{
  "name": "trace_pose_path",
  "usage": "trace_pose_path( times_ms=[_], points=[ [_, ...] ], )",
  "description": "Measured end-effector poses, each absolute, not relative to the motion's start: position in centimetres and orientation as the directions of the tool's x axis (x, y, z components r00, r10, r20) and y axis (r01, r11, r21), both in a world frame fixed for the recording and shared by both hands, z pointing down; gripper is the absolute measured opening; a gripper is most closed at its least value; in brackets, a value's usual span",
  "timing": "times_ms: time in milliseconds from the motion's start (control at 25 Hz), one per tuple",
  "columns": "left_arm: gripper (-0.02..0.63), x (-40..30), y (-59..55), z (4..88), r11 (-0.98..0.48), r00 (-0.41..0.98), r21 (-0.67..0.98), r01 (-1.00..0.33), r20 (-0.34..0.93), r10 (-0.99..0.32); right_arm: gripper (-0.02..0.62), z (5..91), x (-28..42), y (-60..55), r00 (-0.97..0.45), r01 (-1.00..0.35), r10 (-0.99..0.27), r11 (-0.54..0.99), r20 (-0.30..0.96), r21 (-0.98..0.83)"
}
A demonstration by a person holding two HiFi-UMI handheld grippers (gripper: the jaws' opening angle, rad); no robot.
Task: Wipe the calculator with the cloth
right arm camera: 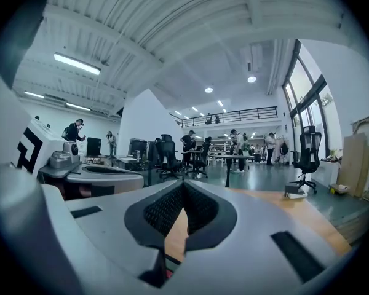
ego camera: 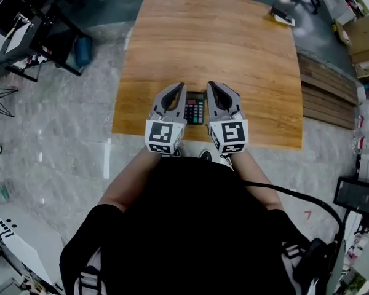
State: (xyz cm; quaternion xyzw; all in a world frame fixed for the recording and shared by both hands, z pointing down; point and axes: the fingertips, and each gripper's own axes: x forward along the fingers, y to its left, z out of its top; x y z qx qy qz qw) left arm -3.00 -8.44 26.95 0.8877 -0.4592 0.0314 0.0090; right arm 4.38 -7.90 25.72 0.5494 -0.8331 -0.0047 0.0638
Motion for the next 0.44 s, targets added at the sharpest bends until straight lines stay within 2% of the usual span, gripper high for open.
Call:
trace_pose_path(
  times_ms=[440],
  points=[
    [0.006, -2.1, -8.3, 25.6, -0.591, 0.589, -0.046, -0.806, 0.052, -0.807, 0.014, 23.8, 5.4, -7.6, -0.365, -0.924, -0.929, 0.370, 0.060, 0.097]
  ],
)
